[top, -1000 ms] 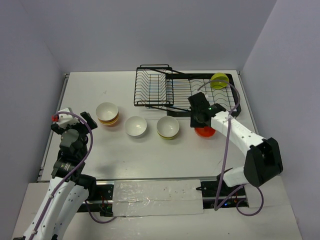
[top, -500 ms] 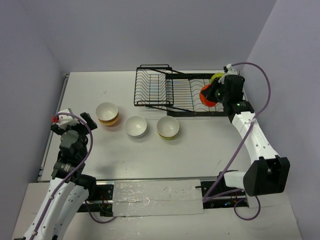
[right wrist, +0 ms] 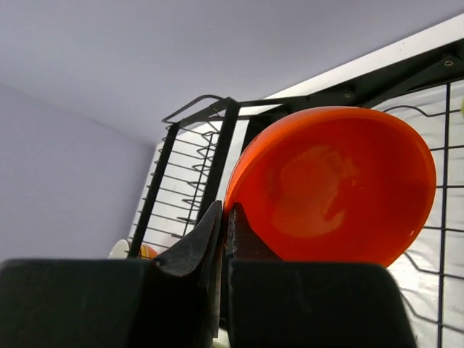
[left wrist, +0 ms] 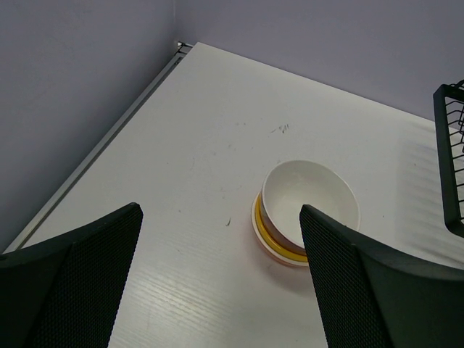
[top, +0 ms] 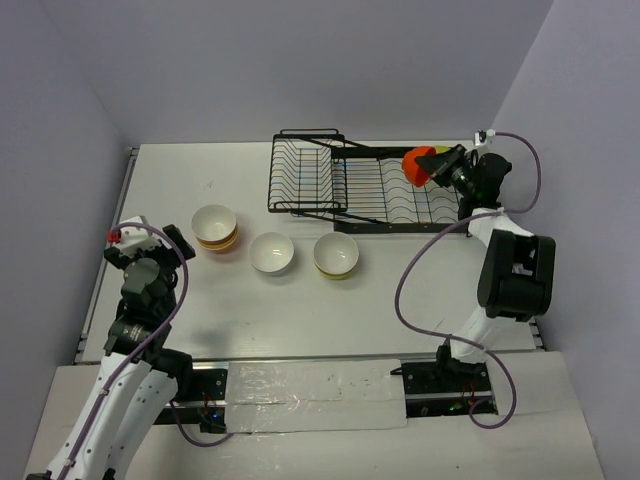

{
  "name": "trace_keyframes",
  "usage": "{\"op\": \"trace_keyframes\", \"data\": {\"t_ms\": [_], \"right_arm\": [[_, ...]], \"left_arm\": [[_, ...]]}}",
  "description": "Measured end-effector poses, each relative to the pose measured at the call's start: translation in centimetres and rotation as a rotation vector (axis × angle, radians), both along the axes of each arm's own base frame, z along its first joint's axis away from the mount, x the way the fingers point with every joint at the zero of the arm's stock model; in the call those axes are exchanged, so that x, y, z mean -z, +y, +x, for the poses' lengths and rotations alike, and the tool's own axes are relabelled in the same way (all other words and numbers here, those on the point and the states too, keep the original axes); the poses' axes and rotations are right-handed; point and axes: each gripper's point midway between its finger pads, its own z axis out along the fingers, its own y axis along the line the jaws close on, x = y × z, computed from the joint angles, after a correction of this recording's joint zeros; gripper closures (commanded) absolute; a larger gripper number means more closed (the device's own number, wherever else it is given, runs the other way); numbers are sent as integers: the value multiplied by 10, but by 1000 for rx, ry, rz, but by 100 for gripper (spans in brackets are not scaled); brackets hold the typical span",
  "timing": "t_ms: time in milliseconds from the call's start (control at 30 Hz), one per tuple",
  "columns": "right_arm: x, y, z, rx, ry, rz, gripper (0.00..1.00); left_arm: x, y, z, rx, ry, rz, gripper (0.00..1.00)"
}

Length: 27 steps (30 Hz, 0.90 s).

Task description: Load the bowls into the dish rack

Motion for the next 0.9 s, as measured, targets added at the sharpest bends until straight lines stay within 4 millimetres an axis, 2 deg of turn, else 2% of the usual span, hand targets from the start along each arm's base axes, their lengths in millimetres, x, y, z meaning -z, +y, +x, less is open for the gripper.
{"op": "trace_keyframes", "data": {"t_ms": [167,367,667,900], "right_arm": [[23,-11,14,-9,-16,141,100],[20,-13,21,-42,-91,237,100],[31,-40,27,4,-113,299,100],[41,-49,29,23,-96,336,100]], "left_arm": [[4,0,1,-3,19,6,5],[10,1,1,-8,43,13,5],[15,1,2,-12,68,22,6],[15,1,2,-12,68,22,6]]}}
